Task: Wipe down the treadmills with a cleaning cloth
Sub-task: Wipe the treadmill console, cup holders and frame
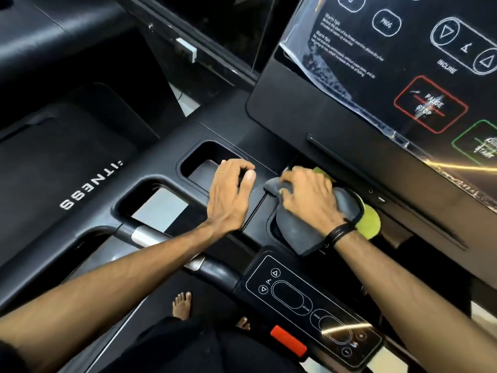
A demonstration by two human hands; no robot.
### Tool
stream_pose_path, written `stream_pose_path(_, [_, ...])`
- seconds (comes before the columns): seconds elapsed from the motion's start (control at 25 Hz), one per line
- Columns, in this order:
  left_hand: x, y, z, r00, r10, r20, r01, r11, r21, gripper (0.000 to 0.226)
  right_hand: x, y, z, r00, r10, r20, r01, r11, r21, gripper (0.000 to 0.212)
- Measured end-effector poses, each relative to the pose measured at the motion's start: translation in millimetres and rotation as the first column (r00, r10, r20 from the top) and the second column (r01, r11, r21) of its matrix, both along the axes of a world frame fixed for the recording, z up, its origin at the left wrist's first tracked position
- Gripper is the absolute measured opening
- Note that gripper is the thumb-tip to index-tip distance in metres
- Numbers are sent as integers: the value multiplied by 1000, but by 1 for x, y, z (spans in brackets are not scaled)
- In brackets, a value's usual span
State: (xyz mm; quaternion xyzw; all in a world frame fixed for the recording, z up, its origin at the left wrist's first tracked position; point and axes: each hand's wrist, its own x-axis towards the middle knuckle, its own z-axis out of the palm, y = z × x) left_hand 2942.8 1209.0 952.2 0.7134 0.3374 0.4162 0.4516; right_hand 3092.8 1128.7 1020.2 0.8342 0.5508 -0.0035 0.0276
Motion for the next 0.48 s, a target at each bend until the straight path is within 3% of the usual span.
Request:
stream_pose_path(0.16, [1, -1, 2, 1000, 3, -1, -3, 1000, -13, 40, -45, -24, -5, 957, 235, -169, -229, 972, 54, 17])
stream_pose_path(0.24, [1, -2, 0, 1000, 2, 6, -2, 1000, -21, 40, -53, -28, -4, 923, 276, -268, -279, 960, 28, 17])
stream_pose_path(0.32, [0, -1, -1, 1000, 2, -5, -2, 1000, -15, 41, -48, -21, -7, 936, 245, -254, -253, 967, -1, 19])
stream_pose_path(0.48, [-1, -2, -3, 997, 1, -71, 3, 999, 45, 41, -5, -11, -11, 997, 36, -67, -26, 990, 135, 24])
